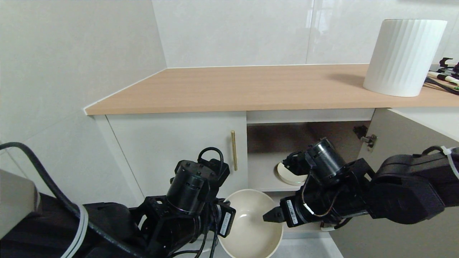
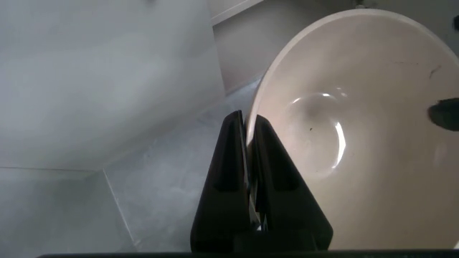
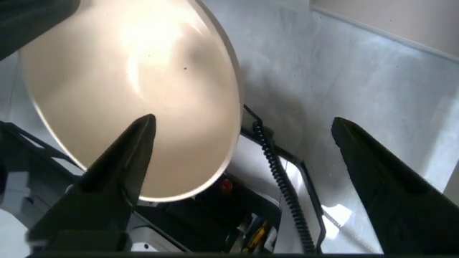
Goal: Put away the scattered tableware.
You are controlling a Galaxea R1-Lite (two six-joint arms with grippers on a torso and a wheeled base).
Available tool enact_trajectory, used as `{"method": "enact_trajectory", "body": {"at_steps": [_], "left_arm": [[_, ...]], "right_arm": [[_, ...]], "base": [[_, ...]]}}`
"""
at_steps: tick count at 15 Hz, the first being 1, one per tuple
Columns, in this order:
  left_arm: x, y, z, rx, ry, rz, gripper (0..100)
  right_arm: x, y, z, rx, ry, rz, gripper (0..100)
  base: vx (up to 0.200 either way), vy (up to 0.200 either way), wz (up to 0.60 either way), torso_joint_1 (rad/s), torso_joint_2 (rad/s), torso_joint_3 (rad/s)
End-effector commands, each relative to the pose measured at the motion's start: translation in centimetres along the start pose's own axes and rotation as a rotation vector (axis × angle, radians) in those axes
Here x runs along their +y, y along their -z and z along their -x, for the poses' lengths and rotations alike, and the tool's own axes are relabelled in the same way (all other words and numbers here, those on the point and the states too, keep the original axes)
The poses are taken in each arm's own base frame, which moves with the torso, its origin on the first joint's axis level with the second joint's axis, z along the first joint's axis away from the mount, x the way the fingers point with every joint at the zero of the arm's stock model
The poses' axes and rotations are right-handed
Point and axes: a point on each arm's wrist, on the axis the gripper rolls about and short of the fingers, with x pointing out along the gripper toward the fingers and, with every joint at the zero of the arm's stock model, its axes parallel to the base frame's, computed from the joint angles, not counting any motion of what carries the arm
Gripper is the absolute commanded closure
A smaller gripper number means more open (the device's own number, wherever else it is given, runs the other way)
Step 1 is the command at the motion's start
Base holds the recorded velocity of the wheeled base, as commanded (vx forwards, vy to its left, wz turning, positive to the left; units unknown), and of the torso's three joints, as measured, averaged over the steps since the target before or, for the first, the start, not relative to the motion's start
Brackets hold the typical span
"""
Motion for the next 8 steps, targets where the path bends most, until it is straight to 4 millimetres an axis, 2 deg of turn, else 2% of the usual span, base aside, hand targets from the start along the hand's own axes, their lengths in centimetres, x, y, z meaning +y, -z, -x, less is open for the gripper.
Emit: {"method": "enact_trajectory", "body": {"at_steps": [1, 8], "left_arm": [[-0.02, 0.00, -0.02, 0.000, 0.001, 0.000, 100], [-0.02, 0.30, -0.25, 0.013, -0.002, -0.003, 100]], "right_arm": [[0.12, 0.06, -0.77, 0.016, 0.002, -0.001, 100], [0.09, 0.09, -0.79, 0.015, 0.008, -0.001, 100]], "base": [[0.000, 0.000, 0.00, 0.000, 0.00, 0.000], [0.000, 0.000, 0.00, 0.000, 0.00, 0.000]]}}
